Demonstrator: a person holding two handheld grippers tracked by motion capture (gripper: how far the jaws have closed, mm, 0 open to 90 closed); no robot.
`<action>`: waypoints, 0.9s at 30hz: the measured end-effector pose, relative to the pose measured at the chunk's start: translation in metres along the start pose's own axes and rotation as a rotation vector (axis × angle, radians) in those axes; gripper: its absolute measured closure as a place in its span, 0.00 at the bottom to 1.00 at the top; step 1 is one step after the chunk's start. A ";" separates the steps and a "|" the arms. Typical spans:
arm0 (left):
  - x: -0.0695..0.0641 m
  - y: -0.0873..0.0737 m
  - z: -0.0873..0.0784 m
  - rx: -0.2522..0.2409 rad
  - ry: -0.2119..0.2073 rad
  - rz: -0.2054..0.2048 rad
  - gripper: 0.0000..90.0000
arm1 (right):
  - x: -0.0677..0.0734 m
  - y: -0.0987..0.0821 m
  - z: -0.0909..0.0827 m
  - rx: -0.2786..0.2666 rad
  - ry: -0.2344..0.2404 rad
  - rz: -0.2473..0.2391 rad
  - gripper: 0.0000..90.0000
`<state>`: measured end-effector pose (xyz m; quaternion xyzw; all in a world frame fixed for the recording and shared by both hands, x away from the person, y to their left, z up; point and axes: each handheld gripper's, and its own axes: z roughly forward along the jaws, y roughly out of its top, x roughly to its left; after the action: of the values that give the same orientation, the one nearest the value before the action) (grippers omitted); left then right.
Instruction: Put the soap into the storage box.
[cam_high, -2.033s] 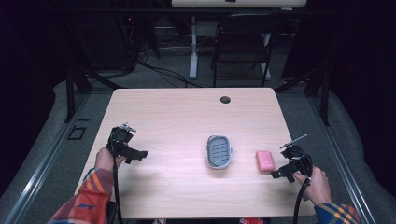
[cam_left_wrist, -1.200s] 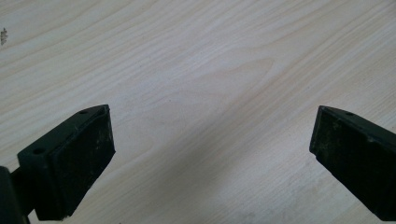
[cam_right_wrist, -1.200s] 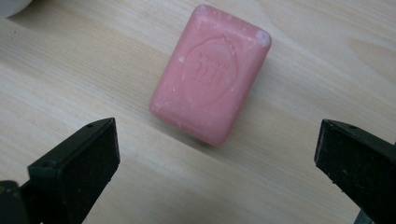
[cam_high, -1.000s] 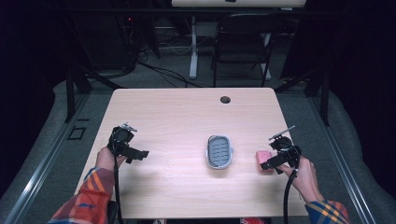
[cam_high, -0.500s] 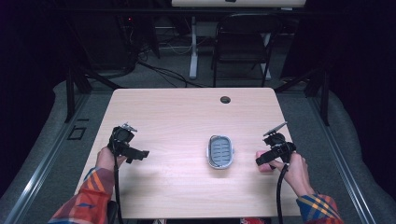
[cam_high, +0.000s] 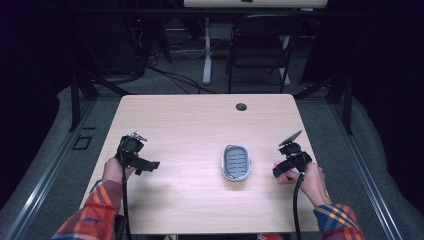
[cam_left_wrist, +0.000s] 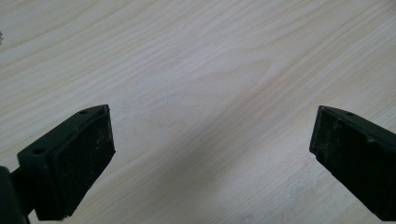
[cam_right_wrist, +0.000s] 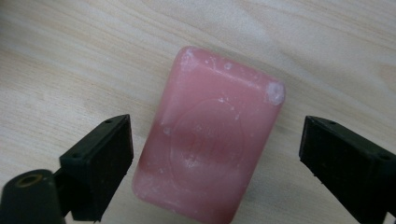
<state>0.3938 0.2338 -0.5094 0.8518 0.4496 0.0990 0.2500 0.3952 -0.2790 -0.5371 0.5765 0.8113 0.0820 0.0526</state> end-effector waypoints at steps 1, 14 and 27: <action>0.000 0.000 0.000 0.002 0.000 0.002 0.00 | 0.000 0.000 0.001 0.000 0.000 0.001 0.15; 0.000 0.000 0.000 0.001 -0.001 0.006 0.00 | -0.001 -0.001 0.006 -0.020 0.044 0.062 0.41; 0.000 0.000 0.000 0.004 -0.007 0.007 0.00 | -0.004 -0.001 0.000 -0.006 0.052 0.026 0.41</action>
<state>0.3937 0.2333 -0.5091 0.8542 0.4458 0.0960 0.2496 0.3958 -0.2825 -0.5371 0.5844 0.8046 0.1000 0.0324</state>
